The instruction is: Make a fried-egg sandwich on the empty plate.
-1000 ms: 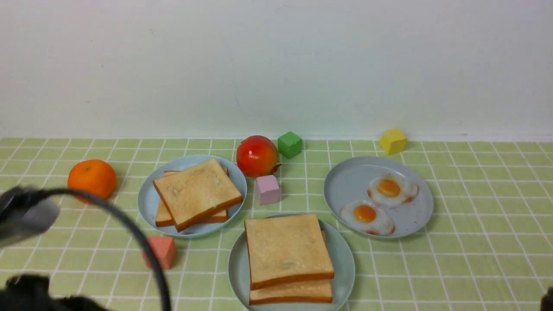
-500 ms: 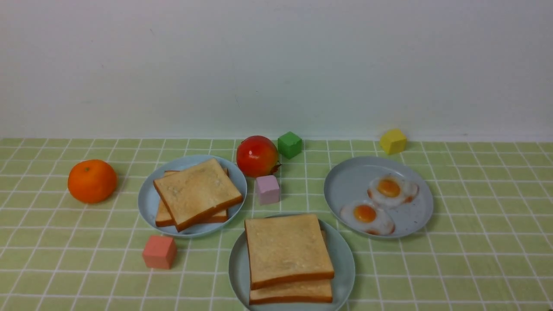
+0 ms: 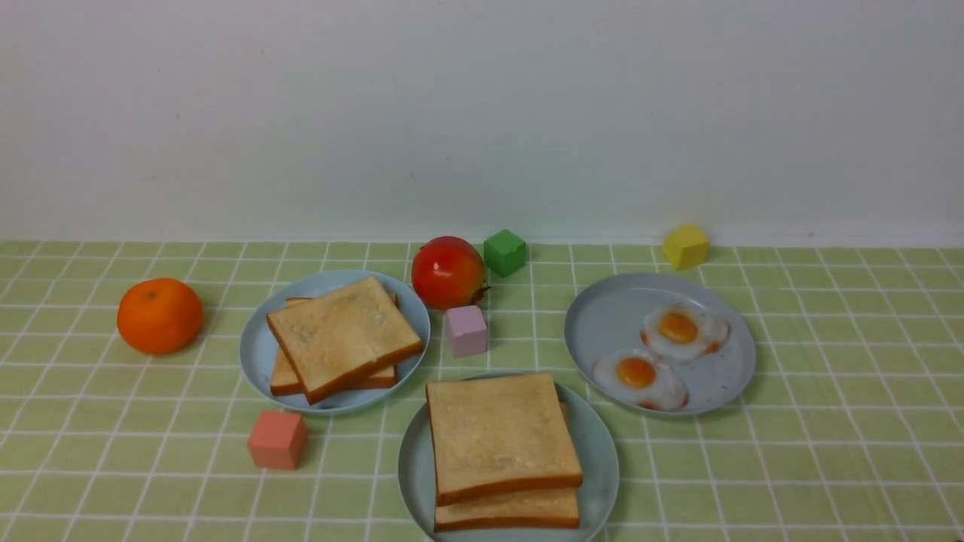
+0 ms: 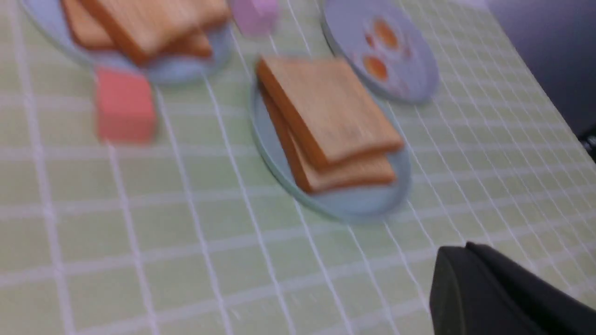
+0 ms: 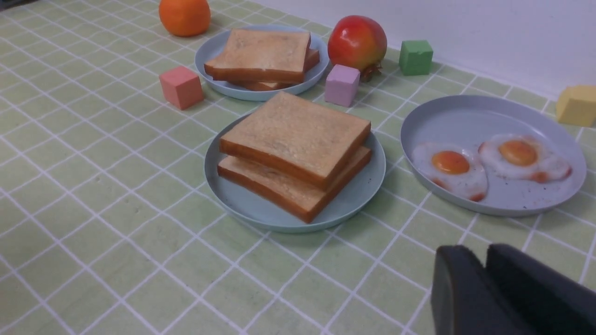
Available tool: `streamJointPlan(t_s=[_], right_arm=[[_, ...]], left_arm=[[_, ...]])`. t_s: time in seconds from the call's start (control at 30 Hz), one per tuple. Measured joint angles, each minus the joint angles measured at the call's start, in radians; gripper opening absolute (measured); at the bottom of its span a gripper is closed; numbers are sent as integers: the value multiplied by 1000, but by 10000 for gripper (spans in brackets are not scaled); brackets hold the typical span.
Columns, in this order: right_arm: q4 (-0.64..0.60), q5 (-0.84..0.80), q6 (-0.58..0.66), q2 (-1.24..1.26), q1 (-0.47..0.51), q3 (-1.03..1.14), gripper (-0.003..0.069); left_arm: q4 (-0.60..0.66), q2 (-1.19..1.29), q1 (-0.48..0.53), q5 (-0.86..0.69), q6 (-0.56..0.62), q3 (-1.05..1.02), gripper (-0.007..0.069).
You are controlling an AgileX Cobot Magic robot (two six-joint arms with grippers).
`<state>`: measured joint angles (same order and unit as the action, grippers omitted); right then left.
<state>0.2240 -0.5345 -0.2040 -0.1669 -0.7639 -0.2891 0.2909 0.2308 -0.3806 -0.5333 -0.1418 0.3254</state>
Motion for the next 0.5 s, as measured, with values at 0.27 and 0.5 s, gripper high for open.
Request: streamJointPlan(t_s=[0.27, 0.5], right_arm=[[1, -2, 0, 0, 0, 1, 120], [0, -2, 0, 0, 0, 2, 127]], left_arm=[[-330, -233, 206, 132, -124, -315, -13], [-381, -242, 261, 126, -151, -353, -13]])
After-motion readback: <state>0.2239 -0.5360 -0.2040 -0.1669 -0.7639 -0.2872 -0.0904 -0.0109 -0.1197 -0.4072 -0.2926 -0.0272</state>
